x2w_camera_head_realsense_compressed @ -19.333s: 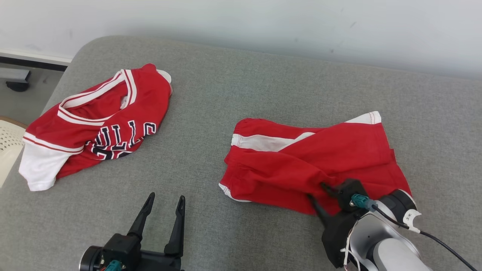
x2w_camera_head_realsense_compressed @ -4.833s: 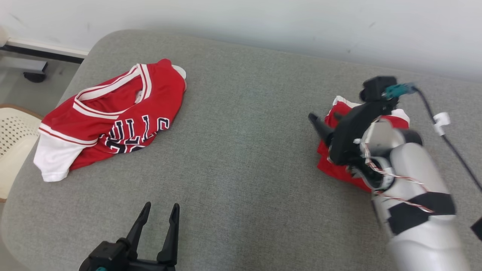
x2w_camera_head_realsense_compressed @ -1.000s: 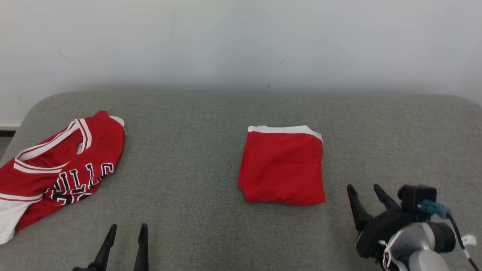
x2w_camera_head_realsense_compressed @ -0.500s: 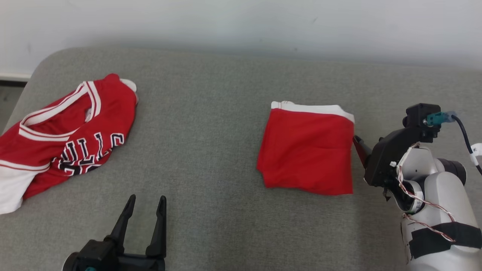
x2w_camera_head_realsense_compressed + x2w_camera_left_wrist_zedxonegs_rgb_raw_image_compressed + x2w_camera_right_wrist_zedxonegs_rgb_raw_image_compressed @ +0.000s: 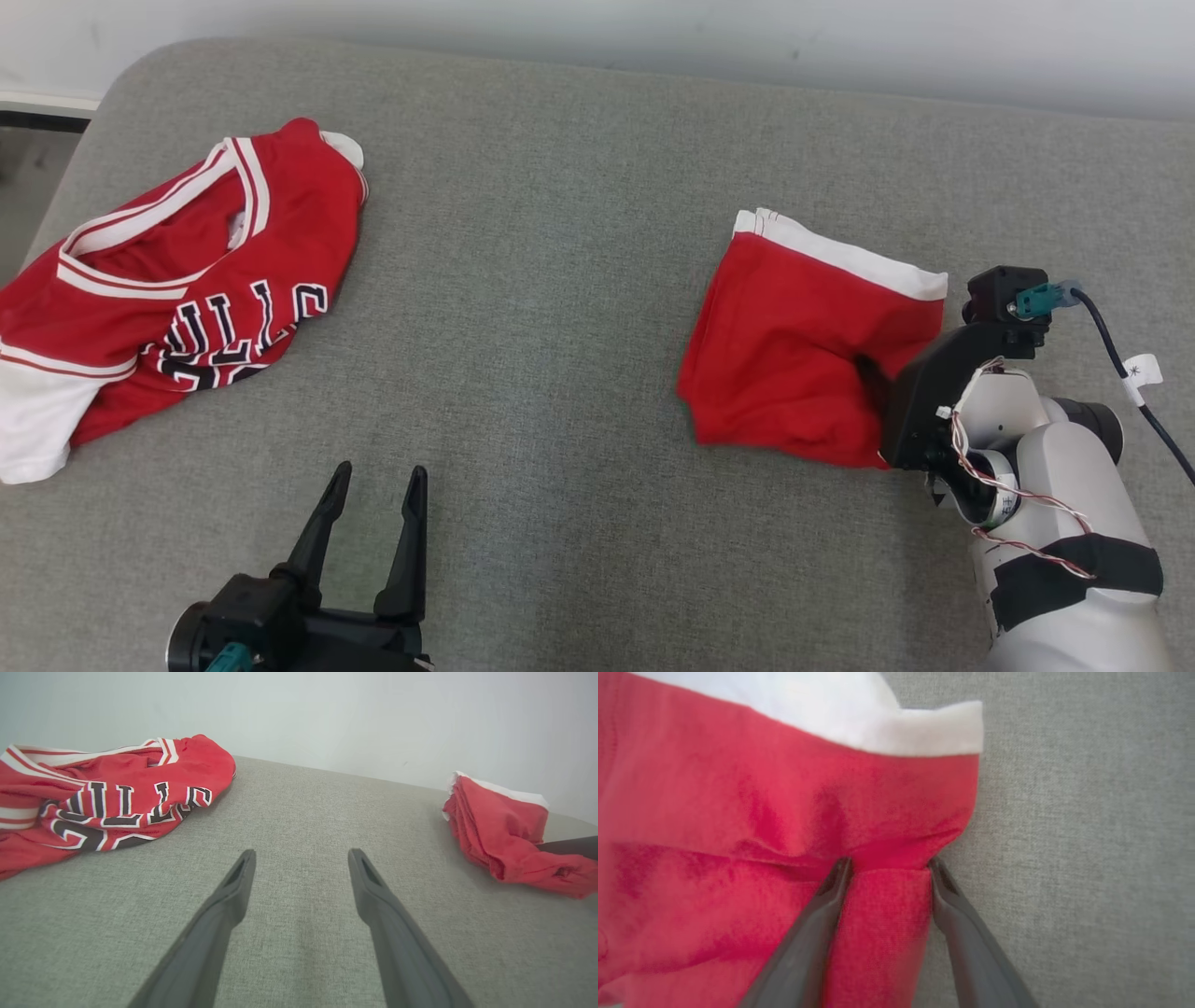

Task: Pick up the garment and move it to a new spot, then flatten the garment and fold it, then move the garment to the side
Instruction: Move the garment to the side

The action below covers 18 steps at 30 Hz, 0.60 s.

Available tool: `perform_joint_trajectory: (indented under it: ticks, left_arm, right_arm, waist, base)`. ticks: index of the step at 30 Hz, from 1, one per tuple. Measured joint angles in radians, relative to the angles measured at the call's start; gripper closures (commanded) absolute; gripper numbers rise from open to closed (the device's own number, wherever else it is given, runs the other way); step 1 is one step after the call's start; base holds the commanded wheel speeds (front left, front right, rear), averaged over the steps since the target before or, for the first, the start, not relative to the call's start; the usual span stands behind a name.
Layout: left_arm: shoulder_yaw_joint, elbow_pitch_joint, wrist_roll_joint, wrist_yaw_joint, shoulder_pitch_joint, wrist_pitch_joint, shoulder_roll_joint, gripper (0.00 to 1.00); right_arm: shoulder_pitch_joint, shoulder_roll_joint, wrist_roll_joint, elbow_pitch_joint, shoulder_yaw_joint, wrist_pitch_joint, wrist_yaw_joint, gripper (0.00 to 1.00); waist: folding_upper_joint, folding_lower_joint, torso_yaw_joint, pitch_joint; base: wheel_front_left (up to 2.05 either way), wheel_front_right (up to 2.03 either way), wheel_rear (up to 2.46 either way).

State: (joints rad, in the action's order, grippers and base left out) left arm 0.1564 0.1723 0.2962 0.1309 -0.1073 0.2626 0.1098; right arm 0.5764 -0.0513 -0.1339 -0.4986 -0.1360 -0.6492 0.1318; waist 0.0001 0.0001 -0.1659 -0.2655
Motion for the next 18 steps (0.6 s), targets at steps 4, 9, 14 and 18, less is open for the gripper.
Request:
perform_joint_trajectory:
  ticks: [4, 9, 14, 18]
  left_arm:
    - [0.003, 0.000, 0.002, 0.000, -0.001, 0.000, 0.005, 0.00]
    - [0.002, -0.006, 0.003, 0.000, -0.003, 0.000, 0.013, 0.00]
    - [0.001, -0.024, 0.003, 0.000, -0.018, 0.000, 0.026, 0.00]
    - [-0.002, -0.049, 0.006, 0.000, -0.024, 0.000, 0.040, 0.00]
  right_arm:
    - [0.009, 0.002, 0.020, -0.002, 0.006, 0.024, 0.000, 1.00]
    - [-0.008, 0.006, 0.050, 0.048, 0.023, 0.028, 0.000, 1.00]
    - [-0.076, -0.077, 0.093, 0.166, 0.060, -0.026, 0.000, 1.00]
    - [-0.148, -0.252, 0.092, 0.268, 0.094, -0.075, 0.000, 1.00]
  waist:
    - [-0.0001, 0.0000, 0.012, -0.007]
    - [0.0000, 0.0000, 0.037, -0.014]
    - [0.0000, 0.0000, 0.072, -0.025]
    - [0.0000, -0.0001, 0.098, -0.045]
  base:
    - [0.00, 0.00, 0.00]
    - [0.00, 0.00, 0.00]
    - [0.00, 0.00, 0.00]
    - [0.00, 0.00, 0.00]
